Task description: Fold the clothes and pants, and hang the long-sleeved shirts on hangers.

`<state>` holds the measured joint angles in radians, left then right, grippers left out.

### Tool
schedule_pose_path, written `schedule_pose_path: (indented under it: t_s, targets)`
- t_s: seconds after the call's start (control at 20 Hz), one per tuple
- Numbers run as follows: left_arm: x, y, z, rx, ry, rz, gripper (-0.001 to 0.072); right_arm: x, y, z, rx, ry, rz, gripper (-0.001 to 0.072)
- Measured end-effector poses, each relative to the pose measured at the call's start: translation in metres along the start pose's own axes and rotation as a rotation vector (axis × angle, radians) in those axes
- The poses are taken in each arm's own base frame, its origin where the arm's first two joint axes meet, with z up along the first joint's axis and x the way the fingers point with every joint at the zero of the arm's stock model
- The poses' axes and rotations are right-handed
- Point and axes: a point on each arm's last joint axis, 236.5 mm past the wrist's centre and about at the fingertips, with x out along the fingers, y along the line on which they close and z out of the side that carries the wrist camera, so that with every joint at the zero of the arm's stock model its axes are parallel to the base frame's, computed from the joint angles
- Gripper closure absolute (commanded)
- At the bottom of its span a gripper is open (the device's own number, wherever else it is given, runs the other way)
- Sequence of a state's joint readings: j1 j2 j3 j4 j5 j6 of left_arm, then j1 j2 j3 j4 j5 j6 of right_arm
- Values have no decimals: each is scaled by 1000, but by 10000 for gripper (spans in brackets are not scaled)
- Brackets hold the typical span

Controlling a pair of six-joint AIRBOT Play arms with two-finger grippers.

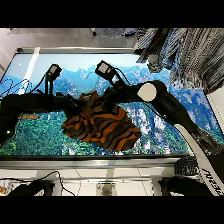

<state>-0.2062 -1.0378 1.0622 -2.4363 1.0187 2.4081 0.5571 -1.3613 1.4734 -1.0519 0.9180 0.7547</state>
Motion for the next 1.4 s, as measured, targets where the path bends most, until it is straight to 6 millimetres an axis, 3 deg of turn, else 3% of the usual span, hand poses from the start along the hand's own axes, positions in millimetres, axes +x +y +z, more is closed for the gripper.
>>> schedule_pose_path:
  t_s: [0.05, 0.1, 0.15, 0.2, 0.4, 0.6, 0.7, 0.75, 0.9, 1.0, 1.2, 1.4]
  targets:
    - [0, 1, 2, 1, -8, 5, 528, -2, 2, 6, 11, -22, 4, 696]
    - [0, 1, 4, 1, -15, 8, 252, -4, 1, 13, 22, -49, -1, 696]
    - [-1, 0, 5, 2, -20, 9, 45, -8, -1, 20, 40, -75, -10, 696]
    - [-3, -2, 7, -2, -27, 8, 19, -13, -5, 28, 62, -108, -33, 696]
    - [-31, -22, 26, 14, -96, 22, 19, -44, -42, 58, 156, -237, -197, 696]
    - [-90, -58, 61, 127, -257, 83, 31, -93, -97, 65, 315, -348, -367, 697]
    - [-124, -76, 75, 195, -348, 134, 197, -128, -130, 62, 416, -417, -454, 696]
    - [-140, -83, 80, 227, -388, 163, 277, -149, -145, 61, 459, -460, -499, 696]
    - [-177, -99, 87, 291, -470, 239, 285, -236, -183, 64, 543, -622, -656, 696]
    - [-188, -101, 87, 280, -490, 265, 284, -302, -195, 68, 545, -727, -766, 696]
    - [-188, -93, 85, 236, -484, 288, 284, -420, -196, 62, 532, -846, -979, 697]
    - [-174, -79, 83, 171, -451, 278, 284, -498, -194, 9, 601, -688, -1239, 697]
